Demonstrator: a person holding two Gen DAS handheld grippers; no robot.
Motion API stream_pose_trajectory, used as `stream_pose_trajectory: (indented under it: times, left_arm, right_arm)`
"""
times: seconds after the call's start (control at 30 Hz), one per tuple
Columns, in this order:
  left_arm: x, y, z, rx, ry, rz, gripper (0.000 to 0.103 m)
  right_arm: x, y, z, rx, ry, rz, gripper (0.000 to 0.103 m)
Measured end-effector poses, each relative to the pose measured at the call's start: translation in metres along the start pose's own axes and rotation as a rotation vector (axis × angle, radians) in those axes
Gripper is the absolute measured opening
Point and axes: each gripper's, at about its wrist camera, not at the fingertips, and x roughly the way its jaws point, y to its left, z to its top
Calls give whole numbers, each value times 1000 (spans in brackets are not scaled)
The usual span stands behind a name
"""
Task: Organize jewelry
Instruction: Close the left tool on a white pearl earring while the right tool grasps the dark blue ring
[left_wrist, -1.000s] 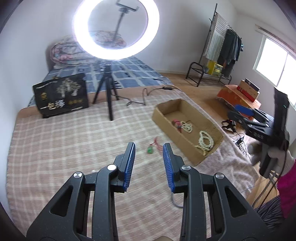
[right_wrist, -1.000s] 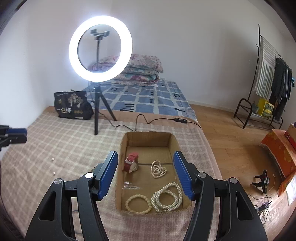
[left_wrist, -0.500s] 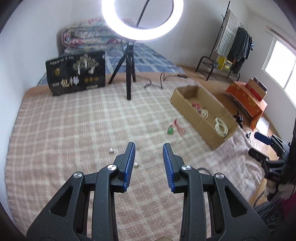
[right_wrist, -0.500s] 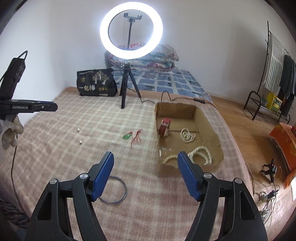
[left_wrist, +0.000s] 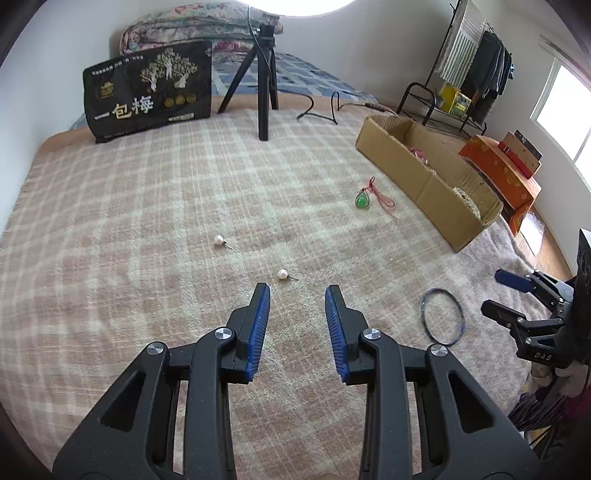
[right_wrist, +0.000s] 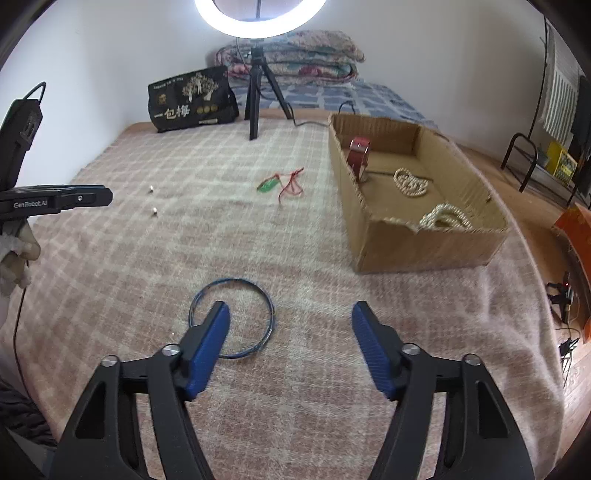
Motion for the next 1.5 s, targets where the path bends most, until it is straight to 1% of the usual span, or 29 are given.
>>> stream_pose_trajectory:
  times: [0.03,0.07,0.17,0.23,0.3,0.4,0.6,0.67,0.77,0.83,0.9,0.93,0.97,1.0,1.03,1.17,1.5]
  left_arm:
    - [4,0,0,4,3,1,30]
    - [8,1,0,7,6,0,30]
    - [21,1,2,18,21,-4,30]
    - [28,-2,3,45,29,-6,30]
    - [34,-8,3,86,32,7,30]
    - [45,-15,3,144,38,48,30]
    - [62,-13,5,154,50,80,30]
    - [65,-12,6,160,48,80,30]
    - [69,-11,7,162,48,82,30]
    - [72,-9,8,157,48,81,30]
    - [74,-8,8,156,51,79,30]
    - [76,-8,8,157,50,80,30]
    - [77,-8,8,156,50,80,30]
    - [78,-7,7,153,49,79,30]
    - [78,-7,7,151,47,77,30]
    - [80,-7,7,145,40,74,30]
    - [81,-6,6,155,34,74,30]
  right_arm:
    - [3,1,-1,-1,8,9,53]
    - [6,2,-2,-3,16,15,51]
    - [15,5,-3,-9,30,24,51]
    - [18,6,-4,-11,37,32,51]
    - [21,6,-4,-10,42,29,51]
    - [25,2,-3,-1,49,29,51]
    - [36,2,-2,8,69,39,51]
    - [39,3,-1,9,70,44,50]
    - [44,5,0,3,78,34,43]
    - [47,6,-1,0,81,28,41]
    - [47,7,-2,-9,78,27,35]
    - [47,7,-2,-11,77,25,31]
    - [47,7,-2,-7,75,45,20]
    - [47,6,-3,-1,78,62,13]
    - [48,6,-3,6,79,75,9]
    - [48,8,-2,0,81,85,4]
    - [47,10,0,-8,78,75,3]
